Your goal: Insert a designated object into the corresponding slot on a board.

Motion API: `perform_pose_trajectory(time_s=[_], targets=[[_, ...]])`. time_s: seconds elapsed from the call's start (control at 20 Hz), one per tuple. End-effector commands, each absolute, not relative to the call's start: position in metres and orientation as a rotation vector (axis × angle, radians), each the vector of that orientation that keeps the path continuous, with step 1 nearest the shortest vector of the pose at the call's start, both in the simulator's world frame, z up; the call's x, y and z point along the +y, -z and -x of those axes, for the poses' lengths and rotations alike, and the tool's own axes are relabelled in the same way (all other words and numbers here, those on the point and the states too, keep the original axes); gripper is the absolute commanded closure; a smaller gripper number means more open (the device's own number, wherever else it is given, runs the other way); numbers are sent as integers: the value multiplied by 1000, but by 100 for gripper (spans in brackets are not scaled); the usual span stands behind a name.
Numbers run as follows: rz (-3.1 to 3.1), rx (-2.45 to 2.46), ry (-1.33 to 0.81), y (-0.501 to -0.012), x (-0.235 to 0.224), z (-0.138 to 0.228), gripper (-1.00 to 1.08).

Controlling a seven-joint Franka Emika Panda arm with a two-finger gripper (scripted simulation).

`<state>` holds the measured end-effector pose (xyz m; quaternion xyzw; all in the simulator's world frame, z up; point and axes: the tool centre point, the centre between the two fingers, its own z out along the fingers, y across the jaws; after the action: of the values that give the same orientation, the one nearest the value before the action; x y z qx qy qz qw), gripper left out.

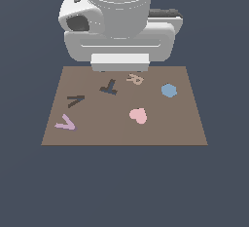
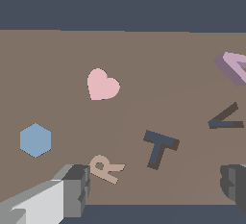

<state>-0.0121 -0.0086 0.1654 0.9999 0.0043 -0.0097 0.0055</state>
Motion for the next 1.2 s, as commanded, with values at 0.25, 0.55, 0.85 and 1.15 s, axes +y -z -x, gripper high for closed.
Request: perform_pose_trajectory(time_s=[0.25, 0.55, 0.85, 1.15], targets=[[-3130, 33, 30, -164, -11, 12, -92], [-3129, 109, 29, -159, -20, 12, -92], [-3122, 242, 26, -150, -36, 11, -92], [-3103, 433, 23, -137, -59, 7, -92]])
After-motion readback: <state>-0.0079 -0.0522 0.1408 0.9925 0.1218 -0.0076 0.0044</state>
